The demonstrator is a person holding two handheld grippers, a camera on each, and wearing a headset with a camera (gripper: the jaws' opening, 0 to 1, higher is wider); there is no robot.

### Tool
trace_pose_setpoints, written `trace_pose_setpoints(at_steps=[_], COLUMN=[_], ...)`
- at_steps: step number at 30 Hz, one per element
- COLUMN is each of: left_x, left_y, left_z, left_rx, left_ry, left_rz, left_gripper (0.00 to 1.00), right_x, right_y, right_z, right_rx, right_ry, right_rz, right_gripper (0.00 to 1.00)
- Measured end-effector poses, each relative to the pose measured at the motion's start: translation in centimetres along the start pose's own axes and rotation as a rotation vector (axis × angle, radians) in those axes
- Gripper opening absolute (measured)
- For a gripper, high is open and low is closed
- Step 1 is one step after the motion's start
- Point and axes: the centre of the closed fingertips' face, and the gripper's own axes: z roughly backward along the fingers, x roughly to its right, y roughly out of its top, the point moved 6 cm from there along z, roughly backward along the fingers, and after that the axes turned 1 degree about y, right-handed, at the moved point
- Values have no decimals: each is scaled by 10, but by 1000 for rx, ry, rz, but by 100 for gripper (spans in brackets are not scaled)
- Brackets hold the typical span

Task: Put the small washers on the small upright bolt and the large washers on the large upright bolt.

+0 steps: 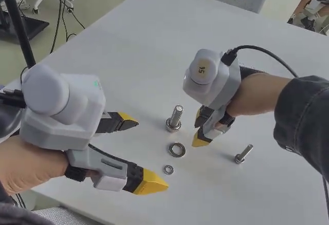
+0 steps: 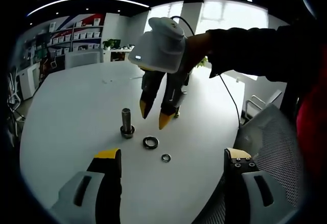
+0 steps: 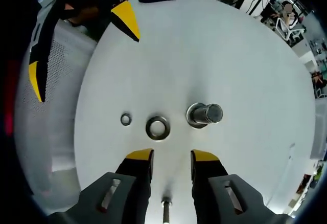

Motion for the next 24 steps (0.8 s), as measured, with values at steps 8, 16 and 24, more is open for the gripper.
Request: trace_pose_setpoints(at_steps=[8, 16, 24], left_x=[1, 2, 2], left_y=[0, 0, 0], left_z=[1, 2, 3], left_rx=[3, 3, 4], left_ry=[3, 5, 7], left_rz=[-5, -8, -6], left_gripper=[82, 82, 82], right_x=[-13, -17, -17], right_y=[6, 12, 16], right_z=[-12, -20, -28], right_rx=[18, 45, 70], right_ry=[22, 15, 4], right_rz=[7, 7, -3], right_gripper=[31, 31, 31])
